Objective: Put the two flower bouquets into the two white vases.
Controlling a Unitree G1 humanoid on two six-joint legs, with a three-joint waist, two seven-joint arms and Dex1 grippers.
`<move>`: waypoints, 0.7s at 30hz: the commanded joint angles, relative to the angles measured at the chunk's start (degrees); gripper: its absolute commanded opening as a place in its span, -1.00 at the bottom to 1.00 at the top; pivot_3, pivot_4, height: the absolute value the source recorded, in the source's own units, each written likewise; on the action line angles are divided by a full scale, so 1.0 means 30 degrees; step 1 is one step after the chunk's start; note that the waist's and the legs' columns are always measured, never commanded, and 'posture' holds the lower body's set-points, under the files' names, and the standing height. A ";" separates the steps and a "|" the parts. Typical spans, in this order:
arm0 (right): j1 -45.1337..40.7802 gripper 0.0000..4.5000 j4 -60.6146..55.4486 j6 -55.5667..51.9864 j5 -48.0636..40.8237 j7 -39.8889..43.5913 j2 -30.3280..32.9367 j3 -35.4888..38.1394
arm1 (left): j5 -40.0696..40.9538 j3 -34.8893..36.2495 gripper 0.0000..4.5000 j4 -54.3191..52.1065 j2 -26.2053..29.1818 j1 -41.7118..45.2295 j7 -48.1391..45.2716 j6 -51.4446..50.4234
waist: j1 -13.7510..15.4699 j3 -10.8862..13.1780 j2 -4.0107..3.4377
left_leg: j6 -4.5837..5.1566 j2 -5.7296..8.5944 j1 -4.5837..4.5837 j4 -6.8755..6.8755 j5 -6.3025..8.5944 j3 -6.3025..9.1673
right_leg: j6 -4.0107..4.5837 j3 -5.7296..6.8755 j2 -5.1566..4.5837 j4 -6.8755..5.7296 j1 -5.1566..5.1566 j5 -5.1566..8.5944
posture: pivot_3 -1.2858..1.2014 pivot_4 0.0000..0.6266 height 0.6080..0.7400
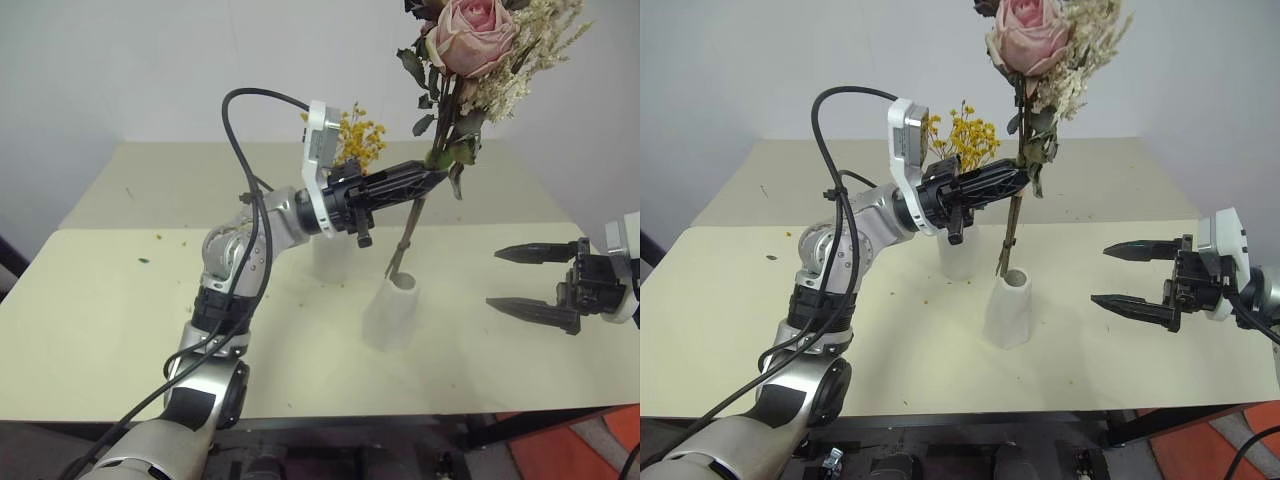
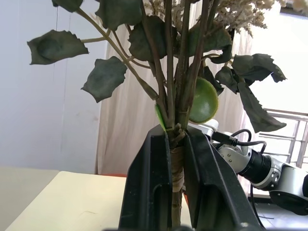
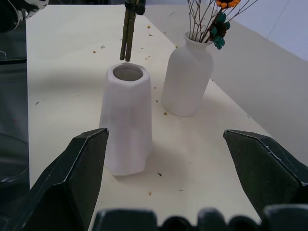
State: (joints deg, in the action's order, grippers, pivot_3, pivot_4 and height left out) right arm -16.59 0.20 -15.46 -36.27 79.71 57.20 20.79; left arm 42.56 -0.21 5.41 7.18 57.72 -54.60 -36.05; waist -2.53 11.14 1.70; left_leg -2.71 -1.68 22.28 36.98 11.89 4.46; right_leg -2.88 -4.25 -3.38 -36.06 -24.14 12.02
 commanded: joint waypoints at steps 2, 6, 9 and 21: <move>-0.0059 1.00 -0.0430 0.0124 -0.0302 -0.0132 -0.0095 0.0489 | -0.0079 -0.0032 -0.94 -0.0146 -0.0521 0.0308 -0.0133 0.0726 | -0.0022 0.0000 0.0000 | 0.0000 0.0000 0.0000 0.0000 0.0000 -0.0001 | 0.0000 0.0000 0.0000 0.0000 -0.0001 0.0000 | 0.03 -0.52 1.00; 0.0160 1.00 -0.0647 0.0083 -0.0340 -0.0219 -0.0191 0.0629 | -0.0309 -0.0057 -0.94 0.0155 -0.0762 0.0438 -0.0208 0.0971 | -0.0021 0.0000 0.0000 | 0.0000 0.0000 -0.0004 0.0000 0.0000 -0.0001 | 0.0000 -0.0002 0.0000 -0.0004 0.0000 0.0000 | 0.03 -0.52 1.00; 0.0361 1.00 -0.0800 0.0053 -0.0403 -0.0319 -0.0198 0.0754 | -0.0613 -0.0228 -0.94 0.0383 -0.0853 0.0321 -0.0314 0.1104 | -0.0013 0.0000 0.0000 | 0.0000 0.0000 -0.0002 0.0000 0.0000 -0.0001 | 0.0000 -0.0001 0.0001 -0.0002 0.0002 0.0000 | 0.03 -0.52 1.00; 0.0940 1.00 -0.1310 -0.0067 -0.0698 -0.0831 -0.0239 0.1071 | -0.1313 -0.0504 -0.94 0.1126 -0.1254 -0.0072 -0.0409 0.1529 | -0.0008 0.0001 0.0000 | 0.0001 0.0001 0.0004 0.0000 0.0000 -0.0001 | -0.0001 -0.0002 0.0001 0.0004 -0.0002 0.0001 | 0.03 -0.52 1.00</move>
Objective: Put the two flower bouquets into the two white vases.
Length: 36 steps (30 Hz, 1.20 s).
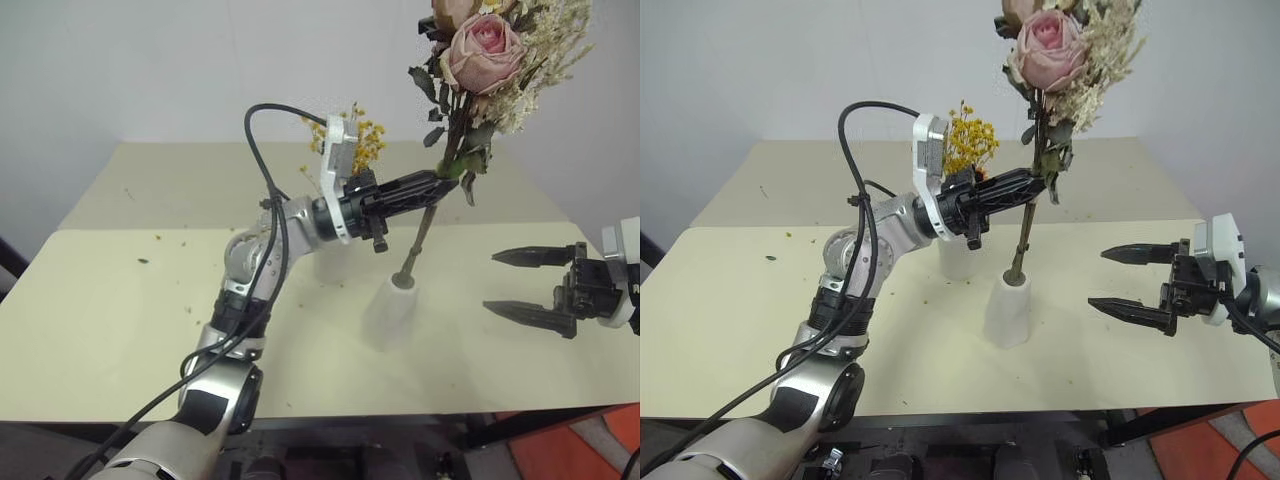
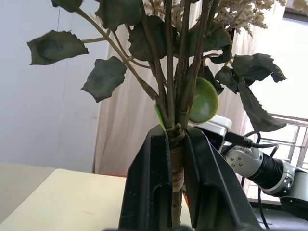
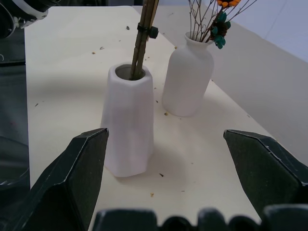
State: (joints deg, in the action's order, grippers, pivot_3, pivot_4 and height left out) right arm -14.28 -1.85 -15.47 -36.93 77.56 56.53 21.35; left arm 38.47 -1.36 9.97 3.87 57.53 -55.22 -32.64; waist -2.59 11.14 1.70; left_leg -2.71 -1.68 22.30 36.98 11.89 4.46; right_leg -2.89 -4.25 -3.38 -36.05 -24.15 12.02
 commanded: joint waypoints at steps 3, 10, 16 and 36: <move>0.0294 1.00 -0.0681 -0.0040 -0.0525 -0.0212 0.0001 0.0925 | -0.0077 -0.0234 -0.94 -0.0503 -0.0113 -0.0125 -0.0320 0.0315 | 0.0017 0.0000 0.0000 | 0.0000 0.0000 0.0002 0.0000 0.0000 0.0002 | -0.0001 0.0001 0.0000 0.0000 0.0000 0.0000 | 0.03 -0.52 1.00; 0.0374 1.00 -0.0732 0.0008 -0.0549 -0.0365 -0.0025 0.0898 | -0.0260 -0.0735 -0.94 -0.1018 0.0259 -0.1049 -0.0403 0.0083 | -0.0014 -0.0001 -0.0001 | 0.0000 0.0000 -0.0007 0.0000 0.0000 0.0001 | 0.0000 -0.0002 0.0002 -0.0007 0.0000 0.0000 | 0.03 -0.52 1.00; 0.0180 1.00 -0.0633 0.0035 -0.0519 -0.0391 -0.0051 0.0743 | -0.0475 -0.1060 -0.94 -0.1342 0.0445 -0.1686 -0.0229 0.0084 | 0.0018 0.0000 -0.0001 | 0.0000 0.0001 -0.0001 0.0000 0.0000 0.0002 | 0.0000 -0.0003 0.0000 -0.0003 0.0001 0.0000 | 0.03 -0.52 1.00; -0.0378 1.00 -0.0171 0.0262 -0.0196 -0.0318 -0.0263 0.0216 | -0.0501 -0.1144 0.27 -0.4109 0.3551 -0.4661 -0.0695 -0.1453 | -0.0152 -0.0004 -0.0009 | 0.0001 -0.0006 -0.0023 -0.0013 0.0000 -0.0001 | 0.0001 -0.0013 0.0007 -0.0015 0.0000 0.0001 | 0.03 -0.52 1.00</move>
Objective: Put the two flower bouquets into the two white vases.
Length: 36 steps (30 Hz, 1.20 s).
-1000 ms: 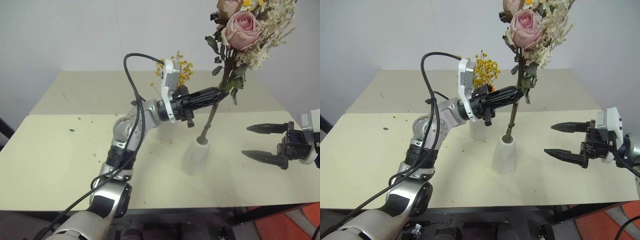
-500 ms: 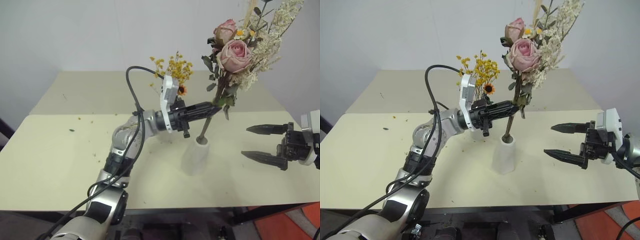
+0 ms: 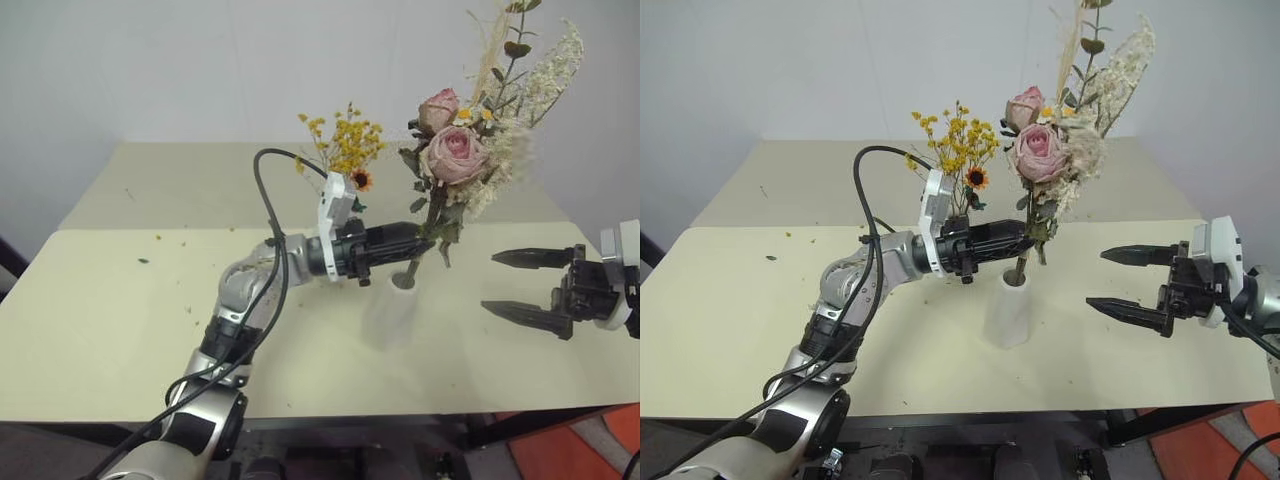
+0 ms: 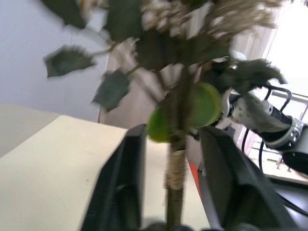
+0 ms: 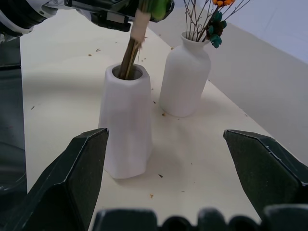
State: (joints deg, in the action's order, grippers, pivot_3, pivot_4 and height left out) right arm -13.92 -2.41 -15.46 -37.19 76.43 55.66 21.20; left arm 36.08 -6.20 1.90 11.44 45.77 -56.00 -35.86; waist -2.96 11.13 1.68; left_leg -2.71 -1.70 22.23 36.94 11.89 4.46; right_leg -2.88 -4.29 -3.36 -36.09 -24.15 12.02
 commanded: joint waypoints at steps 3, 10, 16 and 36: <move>-0.0843 1.00 0.0371 0.0354 0.0021 0.0196 0.0016 0.0061 | 0.0592 0.0688 0.68 -0.2312 0.2352 -0.1678 -0.0763 -0.0811 | 0.0001 -0.0001 -0.0002 | 0.0000 -0.0001 -0.0007 0.0005 -0.0001 0.0002 | 0.0001 0.0001 0.0002 -0.0010 0.0004 -0.0001 | 0.03 -0.52 1.00; -0.2241 1.00 0.1607 0.0665 0.0516 0.0803 -0.0052 -0.0795 | 0.0490 0.1323 0.68 -0.3379 0.4706 -0.3285 -0.0835 -0.0912 | 0.0131 0.0000 -0.0004 | 0.0000 -0.0004 0.0006 0.0004 0.0000 0.0003 | 0.0003 0.0008 -0.0001 0.0003 -0.0003 0.0001 | 0.03 -0.52 1.00; -0.2929 1.00 0.2433 0.0911 0.0847 0.1416 -0.0085 -0.1306 | 0.0464 0.3036 0.68 -0.3893 0.7255 -0.4990 -0.0722 -0.0819 | 0.0050 0.0001 -0.0007 | 0.0001 -0.0011 0.0001 0.0002 0.0000 -0.0001 | 0.0005 0.0006 0.0002 -0.0001 -0.0008 0.0001 | 0.03 -0.52 1.00; -0.2763 1.00 0.3227 0.0722 0.1059 0.1682 -0.0320 -0.1320 | -0.0590 1.1465 0.68 -0.6516 1.2282 -1.3936 0.0828 0.1249 | 0.0143 0.0004 -0.0012 | 0.0001 -0.0041 0.0001 -0.0005 0.0002 -0.0018 | 0.0017 0.0021 -0.0001 0.0003 -0.0021 0.0006 | 0.03 -0.52 1.00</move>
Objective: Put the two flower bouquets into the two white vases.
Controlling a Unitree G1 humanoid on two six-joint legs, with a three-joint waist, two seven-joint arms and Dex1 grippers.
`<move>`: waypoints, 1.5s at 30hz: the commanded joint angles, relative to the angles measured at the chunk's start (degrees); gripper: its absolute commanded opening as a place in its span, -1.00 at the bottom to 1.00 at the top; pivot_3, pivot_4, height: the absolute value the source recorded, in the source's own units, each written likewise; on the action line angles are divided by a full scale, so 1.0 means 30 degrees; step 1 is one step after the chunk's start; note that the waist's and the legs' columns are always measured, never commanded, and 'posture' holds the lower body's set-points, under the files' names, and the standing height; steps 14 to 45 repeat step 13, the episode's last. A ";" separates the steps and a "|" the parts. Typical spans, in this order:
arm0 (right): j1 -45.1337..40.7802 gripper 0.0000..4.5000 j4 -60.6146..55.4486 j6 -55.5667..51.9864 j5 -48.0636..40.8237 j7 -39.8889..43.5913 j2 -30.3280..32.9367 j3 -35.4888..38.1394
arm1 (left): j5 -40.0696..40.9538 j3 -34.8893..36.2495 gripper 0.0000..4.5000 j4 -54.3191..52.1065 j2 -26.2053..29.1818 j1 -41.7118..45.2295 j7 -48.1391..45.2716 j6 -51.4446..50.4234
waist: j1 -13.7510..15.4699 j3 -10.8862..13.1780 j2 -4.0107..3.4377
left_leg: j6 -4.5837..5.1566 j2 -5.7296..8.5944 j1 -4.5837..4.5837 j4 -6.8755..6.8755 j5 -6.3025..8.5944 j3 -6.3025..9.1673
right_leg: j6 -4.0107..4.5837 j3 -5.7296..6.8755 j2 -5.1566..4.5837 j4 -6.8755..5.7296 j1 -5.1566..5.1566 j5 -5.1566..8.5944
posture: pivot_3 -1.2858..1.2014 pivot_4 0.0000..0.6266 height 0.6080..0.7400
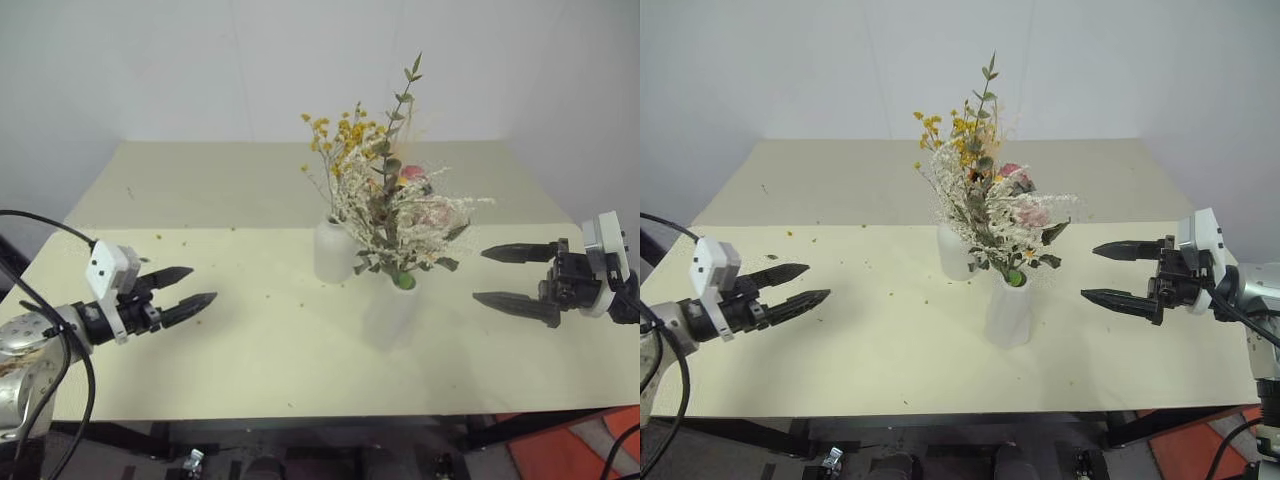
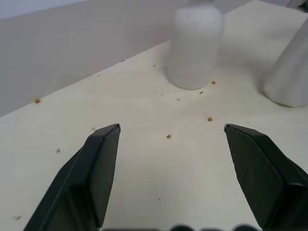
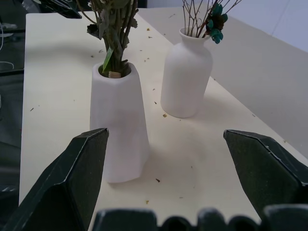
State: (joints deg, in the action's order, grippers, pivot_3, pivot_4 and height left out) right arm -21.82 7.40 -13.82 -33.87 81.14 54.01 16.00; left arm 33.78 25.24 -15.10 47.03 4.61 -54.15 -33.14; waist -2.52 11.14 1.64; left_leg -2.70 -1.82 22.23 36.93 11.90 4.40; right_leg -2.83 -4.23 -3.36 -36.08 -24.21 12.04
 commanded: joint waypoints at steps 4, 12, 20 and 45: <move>-0.0143 1.00 0.0007 0.0091 -0.0027 0.0074 0.0286 0.0428 | 0.0721 0.1574 0.88 -0.0996 0.0645 -0.0351 0.0315 -0.0133 | 0.0002 0.0000 0.0000 | 0.0000 -0.0001 -0.0005 0.0001 0.0000 0.0000 | 0.0004 0.0001 0.0002 -0.0003 0.0003 0.0000 | 0.03 -0.52 1.00; 0.0240 1.00 -0.0264 -0.0047 -0.0038 -0.0198 0.0336 0.0533 | 0.1710 0.1889 0.98 -0.1442 0.0592 -0.0117 0.1159 -0.0883 | -0.0015 0.0000 0.0000 | 0.0001 -0.0003 -0.0002 0.0000 0.0001 -0.0004 | 0.0004 0.0000 0.0002 -0.0003 -0.0001 0.0000 | 0.03 -0.52 1.00; 0.0335 1.00 -0.0359 -0.0089 -0.0066 -0.0231 0.0360 0.0583 | 0.1831 0.1876 0.98 -0.1478 0.0608 -0.0107 0.1195 -0.0960 | -0.0015 0.0000 0.0000 | 0.0001 -0.0003 -0.0007 0.0000 0.0001 -0.0006 | 0.0005 -0.0001 0.0002 -0.0005 0.0001 0.0000 | 0.03 -0.52 1.00; 0.0335 1.00 -0.0359 -0.0089 -0.0066 -0.0231 0.0360 0.0583 | 0.1831 0.1876 0.98 -0.1478 0.0608 -0.0107 0.1195 -0.0960 | -0.0015 0.0000 0.0000 | 0.0001 -0.0003 -0.0007 0.0000 0.0001 -0.0006 | 0.0005 -0.0001 0.0002 -0.0005 0.0001 0.0000 | 0.03 -0.52 1.00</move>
